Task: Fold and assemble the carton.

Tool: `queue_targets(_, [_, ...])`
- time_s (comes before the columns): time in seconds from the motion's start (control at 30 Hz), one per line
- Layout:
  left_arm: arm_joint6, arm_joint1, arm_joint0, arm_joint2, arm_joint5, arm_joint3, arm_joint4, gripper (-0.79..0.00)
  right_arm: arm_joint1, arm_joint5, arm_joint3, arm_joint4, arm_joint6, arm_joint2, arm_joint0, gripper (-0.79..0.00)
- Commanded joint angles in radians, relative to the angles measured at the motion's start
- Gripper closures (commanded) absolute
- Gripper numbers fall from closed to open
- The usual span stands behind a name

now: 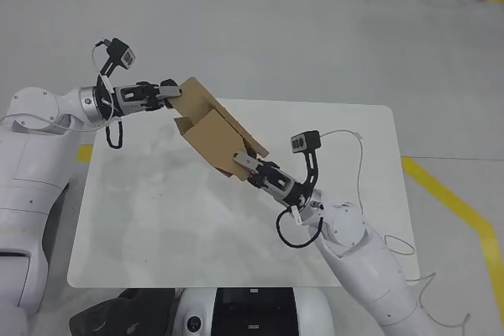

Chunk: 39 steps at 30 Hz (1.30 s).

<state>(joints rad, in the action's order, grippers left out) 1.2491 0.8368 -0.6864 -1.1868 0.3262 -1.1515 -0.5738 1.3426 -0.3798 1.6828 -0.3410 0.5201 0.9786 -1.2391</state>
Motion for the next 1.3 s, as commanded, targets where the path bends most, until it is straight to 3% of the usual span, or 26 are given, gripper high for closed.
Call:
queue_targets(0.0, [0.012,-0.002,-0.002,-0.013,-0.004,-0.005,-0.016,-0.785,-0.002,0.008,0.006,-0.001,0.006,0.01,-0.003,0.0])
queue_targets(0.4, [0.075,-0.032,-0.065,-0.138,-0.019,-0.102,-0.054,-0.785,-0.033,0.173,0.045,-0.034,0.175,0.115,-0.032,0.0])
queue_targets(0.67, [0.224,-0.059,-0.131,-0.211,-0.055,-0.215,-0.046,-0.785,-0.059,0.229,0.037,-0.005,0.314,0.186,-0.045,0.0])
queue_targets(0.77, [0.287,-0.065,-0.161,-0.212,-0.062,-0.27,-0.032,-0.785,-0.065,0.239,0.035,-0.011,0.364,0.201,-0.044,0.0])
queue_targets(0.97, [0.287,-0.073,-0.202,-0.17,-0.057,-0.336,0.007,-0.785,-0.074,0.252,0.024,-0.056,0.48,0.207,-0.026,0.0])
queue_targets(1.27, [0.287,-0.092,-0.21,-0.093,-0.045,-0.386,-0.005,-0.785,-0.082,0.28,0.044,-0.039,0.496,0.198,-0.014,0.0])
